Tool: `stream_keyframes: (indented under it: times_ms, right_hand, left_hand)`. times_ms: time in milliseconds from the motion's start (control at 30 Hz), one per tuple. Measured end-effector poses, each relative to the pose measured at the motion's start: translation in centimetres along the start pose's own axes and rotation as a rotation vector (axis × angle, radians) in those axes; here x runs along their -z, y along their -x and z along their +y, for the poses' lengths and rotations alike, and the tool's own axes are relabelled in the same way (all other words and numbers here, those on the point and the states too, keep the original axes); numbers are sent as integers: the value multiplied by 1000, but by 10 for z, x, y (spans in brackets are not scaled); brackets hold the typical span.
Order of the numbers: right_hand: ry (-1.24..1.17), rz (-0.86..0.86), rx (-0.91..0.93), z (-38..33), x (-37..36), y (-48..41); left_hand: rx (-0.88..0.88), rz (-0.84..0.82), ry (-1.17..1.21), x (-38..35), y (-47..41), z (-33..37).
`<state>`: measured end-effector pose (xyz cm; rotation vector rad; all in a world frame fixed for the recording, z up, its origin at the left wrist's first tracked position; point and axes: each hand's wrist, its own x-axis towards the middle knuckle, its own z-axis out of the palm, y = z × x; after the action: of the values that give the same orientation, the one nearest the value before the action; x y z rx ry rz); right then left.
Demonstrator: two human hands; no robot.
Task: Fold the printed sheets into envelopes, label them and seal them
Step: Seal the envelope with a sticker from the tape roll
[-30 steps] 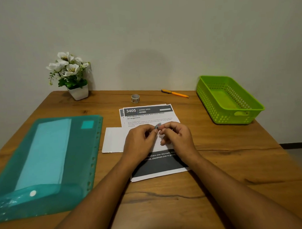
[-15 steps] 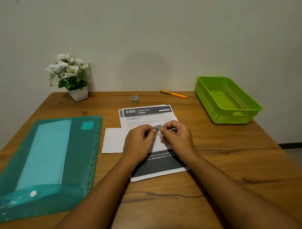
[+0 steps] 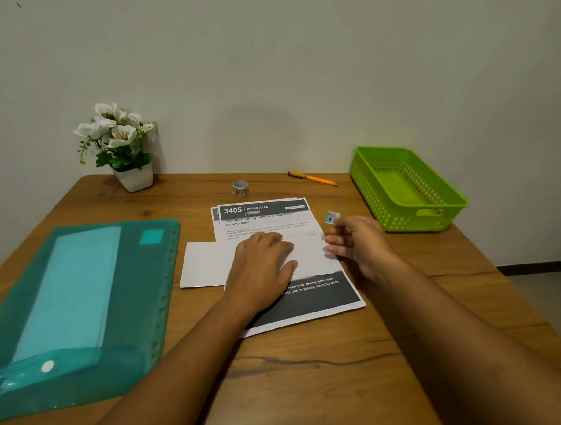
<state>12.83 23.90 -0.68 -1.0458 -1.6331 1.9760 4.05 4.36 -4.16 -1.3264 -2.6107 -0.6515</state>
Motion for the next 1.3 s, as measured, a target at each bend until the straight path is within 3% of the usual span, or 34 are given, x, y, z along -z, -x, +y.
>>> stream_keyframes:
  times_ms: [467, 1067, 1300]
  right_hand:
    - [561, -88, 16, -5, -33, -7]
    - [608, 12, -22, 2, -44, -18]
    - [768, 27, 44, 3, -44, -19]
  left_hand:
    - [58, -11, -105, -6, -3, 4]
    - [63, -17, -91, -7, -2, 3]
    - [70, -21, -89, -6, -2, 3]
